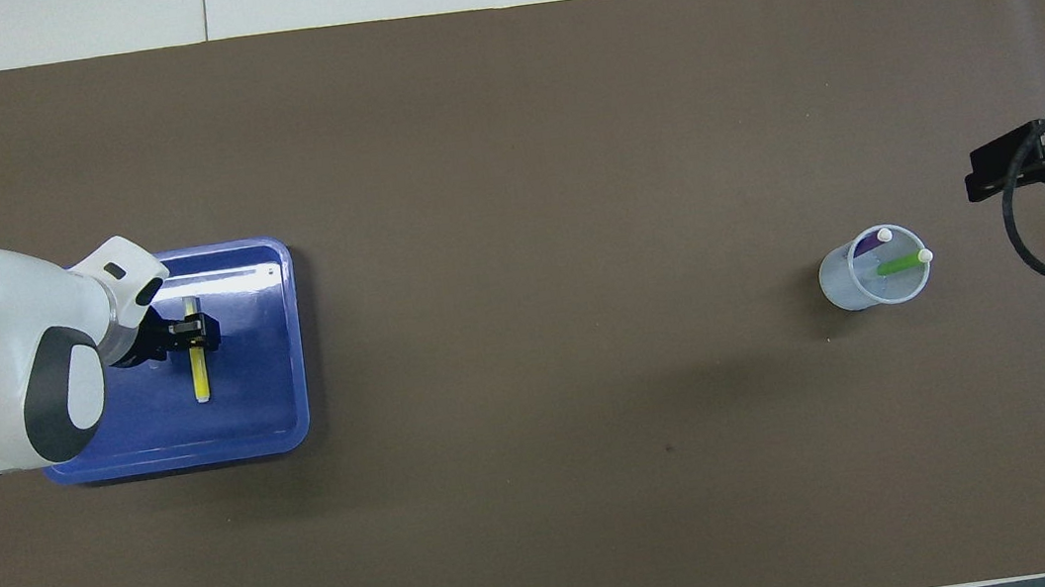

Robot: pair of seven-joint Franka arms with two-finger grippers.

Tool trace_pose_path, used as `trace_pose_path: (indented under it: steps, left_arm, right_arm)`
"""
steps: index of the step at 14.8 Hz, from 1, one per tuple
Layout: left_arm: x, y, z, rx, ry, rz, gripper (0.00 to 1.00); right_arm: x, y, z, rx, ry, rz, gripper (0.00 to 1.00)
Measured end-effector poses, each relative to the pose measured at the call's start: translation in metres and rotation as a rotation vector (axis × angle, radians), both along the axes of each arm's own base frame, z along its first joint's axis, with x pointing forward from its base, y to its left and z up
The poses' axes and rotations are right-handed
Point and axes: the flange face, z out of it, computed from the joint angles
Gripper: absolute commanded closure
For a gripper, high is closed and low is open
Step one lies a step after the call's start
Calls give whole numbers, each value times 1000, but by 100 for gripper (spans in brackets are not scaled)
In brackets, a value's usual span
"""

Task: Transfer and insert pens with both arms
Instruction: 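Grasp the yellow pen in the tray with the left gripper, then lift the yellow pen with the left gripper while the right gripper approaches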

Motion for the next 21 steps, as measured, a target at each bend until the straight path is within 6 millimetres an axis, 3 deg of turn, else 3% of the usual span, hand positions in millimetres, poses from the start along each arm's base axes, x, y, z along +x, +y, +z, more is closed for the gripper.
trace_pose_path:
  steps: [2, 3, 13, 17, 21]
  left_arm:
    - [0, 0, 0, 0, -1, 0, 87]
    - [0, 0, 0, 0, -1, -1, 100]
    - [3, 1, 5, 0, 2, -1, 100]
    - [15, 3, 33, 0, 38, 4, 100]
    - [27, 0, 80, -56, 91, 54, 100]
  right_arm:
    - [0, 0, 0, 0, 0, 0, 0]
    - [0, 0, 0, 0, 0, 0, 0]
    - [0, 0, 0, 0, 1, 0, 0]
    - [0, 0, 0, 0, 1, 0, 0]
    - [0, 0, 0, 0, 1, 0, 0]
